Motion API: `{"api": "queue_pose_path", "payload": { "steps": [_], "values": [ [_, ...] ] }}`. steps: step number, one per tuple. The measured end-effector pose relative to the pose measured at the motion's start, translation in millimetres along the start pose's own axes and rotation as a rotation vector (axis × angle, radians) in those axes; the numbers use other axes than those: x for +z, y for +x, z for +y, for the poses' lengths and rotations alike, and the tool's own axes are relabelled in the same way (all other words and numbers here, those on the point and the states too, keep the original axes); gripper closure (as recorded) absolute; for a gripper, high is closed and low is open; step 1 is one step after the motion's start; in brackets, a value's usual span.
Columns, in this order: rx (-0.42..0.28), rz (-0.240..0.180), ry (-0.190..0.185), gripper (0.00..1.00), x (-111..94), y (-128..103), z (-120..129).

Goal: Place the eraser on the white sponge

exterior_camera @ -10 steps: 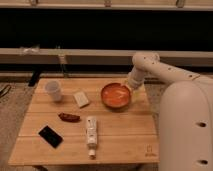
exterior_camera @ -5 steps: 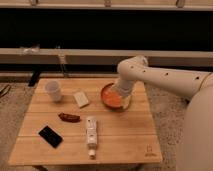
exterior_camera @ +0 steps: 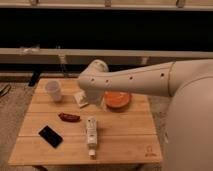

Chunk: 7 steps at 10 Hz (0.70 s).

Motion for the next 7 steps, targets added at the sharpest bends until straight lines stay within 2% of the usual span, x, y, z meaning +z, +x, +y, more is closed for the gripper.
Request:
{"api": "queue_pose_path", "payload": {
  "steps": [1, 3, 4, 5, 6, 7],
  "values": [
    [-0.091, 0.012, -0.019, 0.22, -1, -10, -14],
    [-0.323, 0.034, -0.072, 0.22, 4, -41, -46],
    [-0.398, 0.042, -0.094, 0.22, 8, -50, -54],
    [-0.441, 0.041, -0.104, 0.22, 10, -55, -61],
    [-0.526, 0.025, -0.111, 0.22, 16, -66, -84],
    [-0.553, 0.014, -0.111, 0.22, 20, -68, -91]
  ]
}}
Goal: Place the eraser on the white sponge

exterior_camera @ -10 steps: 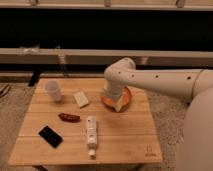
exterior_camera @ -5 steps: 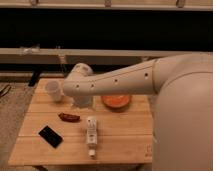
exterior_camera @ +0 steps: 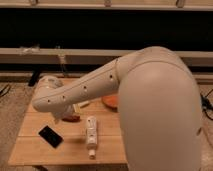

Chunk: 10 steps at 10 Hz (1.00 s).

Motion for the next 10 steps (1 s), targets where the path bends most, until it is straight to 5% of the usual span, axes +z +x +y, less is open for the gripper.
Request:
{"api": "queue_pose_path", "payload": {
  "steps": [10],
  "values": [
    [-0.027, -0.019, 0.003, 0.22, 11.3, 2.6, -10.2]
  ]
}}
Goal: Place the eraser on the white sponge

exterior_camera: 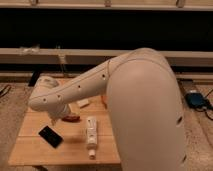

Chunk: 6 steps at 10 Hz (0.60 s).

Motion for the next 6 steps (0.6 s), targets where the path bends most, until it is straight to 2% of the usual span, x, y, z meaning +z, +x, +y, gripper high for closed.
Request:
{"api": "queue_pose_path", "payload": {
  "steps": [2, 5, 6],
  "values": [
    [-0.057, 0.014, -0.003, 0.22, 12, -1, -12],
    [-0.21, 0.024, 0.027, 0.22, 30, 13, -61],
    [-0.238, 0.023, 0.043, 0.22, 34, 15, -71]
  ]
}}
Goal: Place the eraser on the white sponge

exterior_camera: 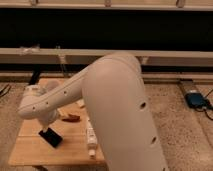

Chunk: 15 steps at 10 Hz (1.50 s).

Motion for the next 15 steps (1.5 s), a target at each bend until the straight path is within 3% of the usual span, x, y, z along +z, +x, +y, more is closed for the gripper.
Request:
{"api": "queue_pose_path", "payload": {
  "steps": [8, 15],
  "values": [
    [-0.133, -0.063, 0.049, 0.22, 35, -7, -42],
    [-0.145, -0.103, 0.063, 0.22, 57, -10, -46]
  ]
}}
